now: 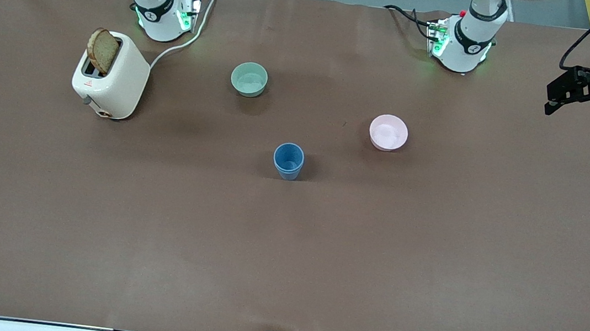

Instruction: Stack blue cups with both arms

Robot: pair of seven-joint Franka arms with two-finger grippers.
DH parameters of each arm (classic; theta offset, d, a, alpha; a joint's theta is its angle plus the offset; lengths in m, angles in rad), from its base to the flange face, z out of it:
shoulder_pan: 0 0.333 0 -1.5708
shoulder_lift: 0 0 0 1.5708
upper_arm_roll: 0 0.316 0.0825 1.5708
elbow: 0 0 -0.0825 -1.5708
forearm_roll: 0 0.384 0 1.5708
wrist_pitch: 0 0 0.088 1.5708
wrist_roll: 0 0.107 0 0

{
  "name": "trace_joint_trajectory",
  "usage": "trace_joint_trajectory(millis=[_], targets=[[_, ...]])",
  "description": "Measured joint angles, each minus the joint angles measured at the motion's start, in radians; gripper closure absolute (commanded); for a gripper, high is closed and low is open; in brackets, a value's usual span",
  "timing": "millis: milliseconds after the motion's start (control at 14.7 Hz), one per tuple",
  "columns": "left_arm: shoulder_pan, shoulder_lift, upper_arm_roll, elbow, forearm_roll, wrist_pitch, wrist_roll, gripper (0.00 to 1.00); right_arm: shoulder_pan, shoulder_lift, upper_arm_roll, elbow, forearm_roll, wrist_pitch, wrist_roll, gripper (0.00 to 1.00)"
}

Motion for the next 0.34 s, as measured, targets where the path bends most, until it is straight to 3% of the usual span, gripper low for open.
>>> trace_joint_trajectory(millis=[340], targets=[[0.000, 0.001, 0.000, 0.001, 0.000, 0.000, 0.000, 0.00, 0.001, -0.001, -0.001, 0.006, 0.000, -0.001, -0.024, 0.00]])
